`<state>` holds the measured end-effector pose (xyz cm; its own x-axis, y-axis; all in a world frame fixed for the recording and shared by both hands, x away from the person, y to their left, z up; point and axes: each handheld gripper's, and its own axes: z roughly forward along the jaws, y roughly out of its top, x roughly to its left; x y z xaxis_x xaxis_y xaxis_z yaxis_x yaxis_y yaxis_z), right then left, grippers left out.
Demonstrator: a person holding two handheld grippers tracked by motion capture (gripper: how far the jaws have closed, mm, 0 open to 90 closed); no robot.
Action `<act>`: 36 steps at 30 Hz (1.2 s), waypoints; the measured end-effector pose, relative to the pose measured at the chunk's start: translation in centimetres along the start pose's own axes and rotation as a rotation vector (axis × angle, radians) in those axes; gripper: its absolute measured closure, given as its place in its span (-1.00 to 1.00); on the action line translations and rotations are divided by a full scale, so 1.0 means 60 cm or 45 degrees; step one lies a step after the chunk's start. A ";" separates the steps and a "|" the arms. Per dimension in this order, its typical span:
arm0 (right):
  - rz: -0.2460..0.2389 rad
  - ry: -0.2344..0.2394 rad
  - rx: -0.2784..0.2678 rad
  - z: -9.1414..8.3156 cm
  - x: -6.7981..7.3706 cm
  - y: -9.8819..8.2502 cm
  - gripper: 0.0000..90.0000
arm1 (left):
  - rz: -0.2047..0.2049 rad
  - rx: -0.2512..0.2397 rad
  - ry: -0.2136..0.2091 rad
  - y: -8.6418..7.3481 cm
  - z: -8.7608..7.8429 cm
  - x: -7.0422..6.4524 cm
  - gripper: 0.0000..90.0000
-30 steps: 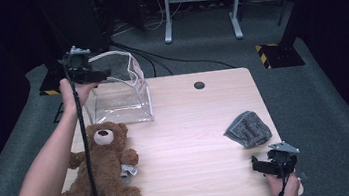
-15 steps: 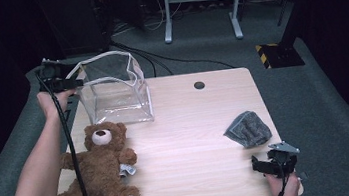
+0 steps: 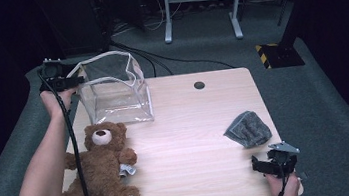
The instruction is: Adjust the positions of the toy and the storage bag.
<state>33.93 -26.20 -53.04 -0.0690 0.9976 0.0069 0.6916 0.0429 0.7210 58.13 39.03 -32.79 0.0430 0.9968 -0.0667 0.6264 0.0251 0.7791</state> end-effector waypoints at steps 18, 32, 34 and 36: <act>0.003 -0.001 0.001 0.000 0.000 0.000 -0.97 | 0.030 0.144 0.006 -0.001 0.026 -0.013 0.67; 0.003 -0.001 0.000 0.000 0.000 0.000 -0.97 | 0.106 0.088 -0.166 0.003 0.030 -0.053 0.88; 0.003 -0.001 0.001 0.000 0.000 0.000 -0.97 | 0.118 0.090 -0.205 0.002 0.031 -0.056 0.88; 0.003 -0.001 0.000 0.000 0.000 0.000 -0.97 | 0.143 0.086 -0.234 -0.001 0.034 -0.063 0.88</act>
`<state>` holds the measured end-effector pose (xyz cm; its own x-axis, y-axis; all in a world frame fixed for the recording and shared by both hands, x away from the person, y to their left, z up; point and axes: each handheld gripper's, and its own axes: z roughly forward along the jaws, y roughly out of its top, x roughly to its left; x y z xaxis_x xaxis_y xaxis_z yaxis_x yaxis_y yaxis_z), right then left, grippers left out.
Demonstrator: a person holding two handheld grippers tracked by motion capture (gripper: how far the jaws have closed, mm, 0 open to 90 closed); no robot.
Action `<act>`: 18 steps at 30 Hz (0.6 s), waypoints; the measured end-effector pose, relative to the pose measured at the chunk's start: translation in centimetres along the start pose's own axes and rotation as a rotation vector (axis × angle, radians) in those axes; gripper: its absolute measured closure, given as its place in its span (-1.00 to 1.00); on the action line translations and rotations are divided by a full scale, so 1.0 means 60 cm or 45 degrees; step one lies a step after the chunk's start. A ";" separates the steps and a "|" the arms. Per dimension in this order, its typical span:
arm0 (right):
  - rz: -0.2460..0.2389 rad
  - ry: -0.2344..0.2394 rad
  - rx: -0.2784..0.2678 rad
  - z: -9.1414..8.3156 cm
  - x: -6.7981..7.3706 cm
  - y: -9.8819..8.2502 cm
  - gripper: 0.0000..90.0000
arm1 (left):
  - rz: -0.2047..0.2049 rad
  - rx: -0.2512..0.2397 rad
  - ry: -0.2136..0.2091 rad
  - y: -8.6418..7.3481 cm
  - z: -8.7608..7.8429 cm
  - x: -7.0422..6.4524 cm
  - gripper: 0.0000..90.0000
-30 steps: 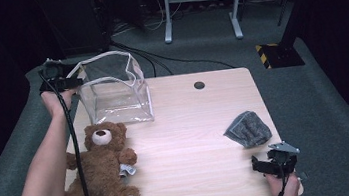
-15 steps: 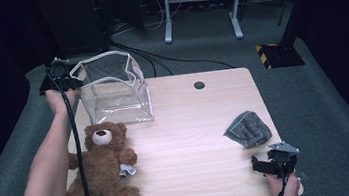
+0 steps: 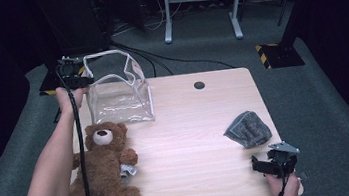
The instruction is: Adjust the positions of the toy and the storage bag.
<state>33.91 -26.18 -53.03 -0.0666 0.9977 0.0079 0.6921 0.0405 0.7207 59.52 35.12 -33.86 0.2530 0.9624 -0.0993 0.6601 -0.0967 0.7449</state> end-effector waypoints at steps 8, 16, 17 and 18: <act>-0.001 0.000 0.000 0.000 0.000 0.000 -0.97 | 0.054 0.007 -0.068 -0.003 0.010 -0.025 0.88; -0.008 -0.001 -0.004 0.000 -0.001 0.000 -0.97 | 0.075 0.004 -0.174 -0.003 0.019 -0.049 0.88; -0.007 -0.001 -0.004 0.000 -0.001 0.000 -0.97 | 0.080 -0.002 -0.188 -0.003 0.021 -0.051 0.88; -0.004 -0.001 -0.005 0.000 0.000 0.000 -0.97 | 0.089 0.006 -0.203 -0.003 0.022 -0.053 0.88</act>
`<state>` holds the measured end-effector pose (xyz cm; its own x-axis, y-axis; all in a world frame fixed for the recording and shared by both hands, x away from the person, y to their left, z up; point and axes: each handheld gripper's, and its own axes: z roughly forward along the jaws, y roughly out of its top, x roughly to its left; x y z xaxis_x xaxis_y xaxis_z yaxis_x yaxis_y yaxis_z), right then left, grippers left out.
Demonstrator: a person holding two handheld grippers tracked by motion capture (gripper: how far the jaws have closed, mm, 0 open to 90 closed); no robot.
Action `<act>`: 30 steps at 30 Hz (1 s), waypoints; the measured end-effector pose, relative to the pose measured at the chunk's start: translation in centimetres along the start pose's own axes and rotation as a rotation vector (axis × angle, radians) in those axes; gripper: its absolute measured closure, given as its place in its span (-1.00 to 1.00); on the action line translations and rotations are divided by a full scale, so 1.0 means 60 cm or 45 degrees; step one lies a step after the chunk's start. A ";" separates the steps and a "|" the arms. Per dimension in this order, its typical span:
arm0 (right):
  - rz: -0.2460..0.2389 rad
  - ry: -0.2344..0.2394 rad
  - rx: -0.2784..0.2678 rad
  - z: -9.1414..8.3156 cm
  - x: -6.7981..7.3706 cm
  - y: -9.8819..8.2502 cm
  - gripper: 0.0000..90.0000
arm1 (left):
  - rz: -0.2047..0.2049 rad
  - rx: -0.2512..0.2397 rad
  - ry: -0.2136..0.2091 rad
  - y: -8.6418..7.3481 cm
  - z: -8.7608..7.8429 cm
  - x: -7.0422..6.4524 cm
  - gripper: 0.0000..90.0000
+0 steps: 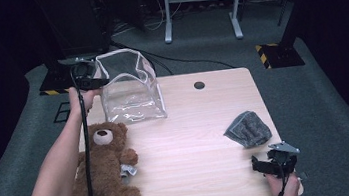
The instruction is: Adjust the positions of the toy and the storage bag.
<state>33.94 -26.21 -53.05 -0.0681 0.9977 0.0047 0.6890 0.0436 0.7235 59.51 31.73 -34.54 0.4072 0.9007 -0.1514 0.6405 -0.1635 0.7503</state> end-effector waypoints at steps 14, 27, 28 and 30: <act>0.000 0.000 0.000 0.000 0.000 0.000 -0.97 | 0.062 0.009 -0.071 0.005 0.015 -0.036 0.88; -0.003 0.001 0.001 0.000 0.000 0.000 -0.97 | 0.094 0.012 -0.111 0.012 0.029 -0.063 0.87; -0.002 0.000 0.001 0.000 0.000 0.000 -0.97 | 0.100 0.014 -0.117 0.012 0.030 -0.066 0.87; -0.003 0.000 0.001 0.000 0.000 0.000 -0.97 | 0.106 0.010 -0.129 0.014 0.033 -0.073 0.87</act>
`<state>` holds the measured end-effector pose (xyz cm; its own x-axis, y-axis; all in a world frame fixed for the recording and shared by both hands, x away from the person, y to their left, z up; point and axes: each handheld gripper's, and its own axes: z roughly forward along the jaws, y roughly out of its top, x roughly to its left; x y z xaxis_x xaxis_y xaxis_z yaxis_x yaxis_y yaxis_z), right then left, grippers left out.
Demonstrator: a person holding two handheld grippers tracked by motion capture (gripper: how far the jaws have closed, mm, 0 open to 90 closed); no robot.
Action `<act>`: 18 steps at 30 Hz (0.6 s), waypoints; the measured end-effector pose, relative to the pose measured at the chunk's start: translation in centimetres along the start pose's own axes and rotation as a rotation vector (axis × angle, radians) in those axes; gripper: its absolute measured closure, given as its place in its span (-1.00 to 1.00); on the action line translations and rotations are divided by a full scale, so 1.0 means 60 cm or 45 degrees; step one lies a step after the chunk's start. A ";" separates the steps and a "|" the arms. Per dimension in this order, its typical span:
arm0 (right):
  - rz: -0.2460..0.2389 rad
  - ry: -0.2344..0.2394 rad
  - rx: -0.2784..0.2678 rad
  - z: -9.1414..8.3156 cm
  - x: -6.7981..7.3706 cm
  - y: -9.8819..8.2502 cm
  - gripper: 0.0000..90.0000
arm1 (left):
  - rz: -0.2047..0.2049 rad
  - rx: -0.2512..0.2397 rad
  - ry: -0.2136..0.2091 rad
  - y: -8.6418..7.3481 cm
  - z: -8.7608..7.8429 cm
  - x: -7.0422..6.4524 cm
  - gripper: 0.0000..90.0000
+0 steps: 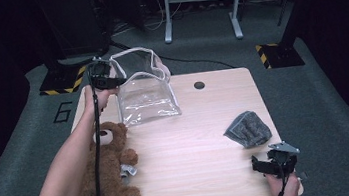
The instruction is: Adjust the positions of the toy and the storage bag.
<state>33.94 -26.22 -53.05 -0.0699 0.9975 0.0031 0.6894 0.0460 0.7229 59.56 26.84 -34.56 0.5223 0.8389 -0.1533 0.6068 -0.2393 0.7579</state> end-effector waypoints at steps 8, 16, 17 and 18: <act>0.002 0.001 -0.001 0.000 0.000 0.000 -0.97 | 0.028 0.001 -0.048 0.006 0.014 -0.032 0.85; 0.000 0.001 0.000 0.000 0.000 0.000 -0.97 | 0.035 0.004 -0.070 0.012 0.020 -0.070 0.85; 0.000 0.001 0.000 0.000 0.000 0.000 -0.97 | 0.035 0.006 -0.070 0.012 0.020 -0.074 0.85; -0.001 0.001 0.000 0.000 0.000 0.000 -0.97 | 0.043 0.011 -0.065 0.012 0.019 -0.077 0.85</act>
<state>33.94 -26.23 -53.05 -0.0708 0.9975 0.0034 0.6894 0.0465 0.7229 58.28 22.22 -34.01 0.5721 0.8044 -0.1602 0.5936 -0.2713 0.7577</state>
